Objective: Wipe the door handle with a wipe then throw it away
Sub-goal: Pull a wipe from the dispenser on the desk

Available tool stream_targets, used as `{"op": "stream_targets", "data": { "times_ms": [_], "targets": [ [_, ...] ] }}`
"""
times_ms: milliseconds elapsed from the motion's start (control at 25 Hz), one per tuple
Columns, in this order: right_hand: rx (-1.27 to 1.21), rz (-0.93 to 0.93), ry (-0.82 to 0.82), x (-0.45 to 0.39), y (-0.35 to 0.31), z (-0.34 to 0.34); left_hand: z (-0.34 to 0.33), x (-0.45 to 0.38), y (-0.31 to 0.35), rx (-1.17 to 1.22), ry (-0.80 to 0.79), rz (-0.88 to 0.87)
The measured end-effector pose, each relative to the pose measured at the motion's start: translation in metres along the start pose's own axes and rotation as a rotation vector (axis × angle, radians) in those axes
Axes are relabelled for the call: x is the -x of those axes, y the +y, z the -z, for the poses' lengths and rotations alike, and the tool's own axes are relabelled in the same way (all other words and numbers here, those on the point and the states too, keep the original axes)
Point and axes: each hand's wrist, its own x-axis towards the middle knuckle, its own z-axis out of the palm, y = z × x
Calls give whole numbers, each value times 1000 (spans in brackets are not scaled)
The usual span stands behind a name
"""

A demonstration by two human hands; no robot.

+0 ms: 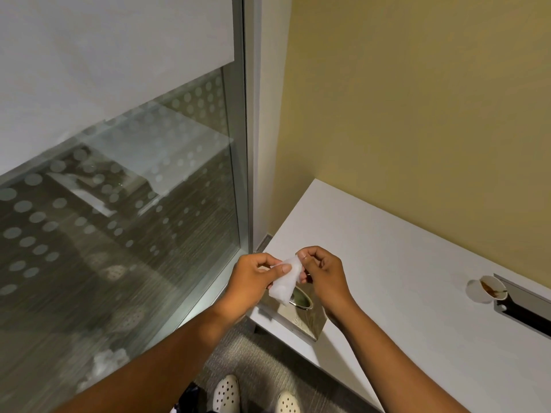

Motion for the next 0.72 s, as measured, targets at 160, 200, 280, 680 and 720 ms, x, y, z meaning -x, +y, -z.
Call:
{"op": "stream_targets", "data": {
  "times_ms": [160,200,280,680,720],
  "targets": [
    [20,28,-9,3,-8,12,1,10,11,-60,162,-31],
    [30,38,-13,3,-10,13,1,13,14,-58,199,-31],
    [49,43,-20,4,-12,12,2,18,22,-57,232,-29],
    [-55,48,122,1,-21,-10,4,81,32,-49,625,-321],
    [-61,23,130,0,-21,-15,8,89,30,19,666,-333]
  ]
}}
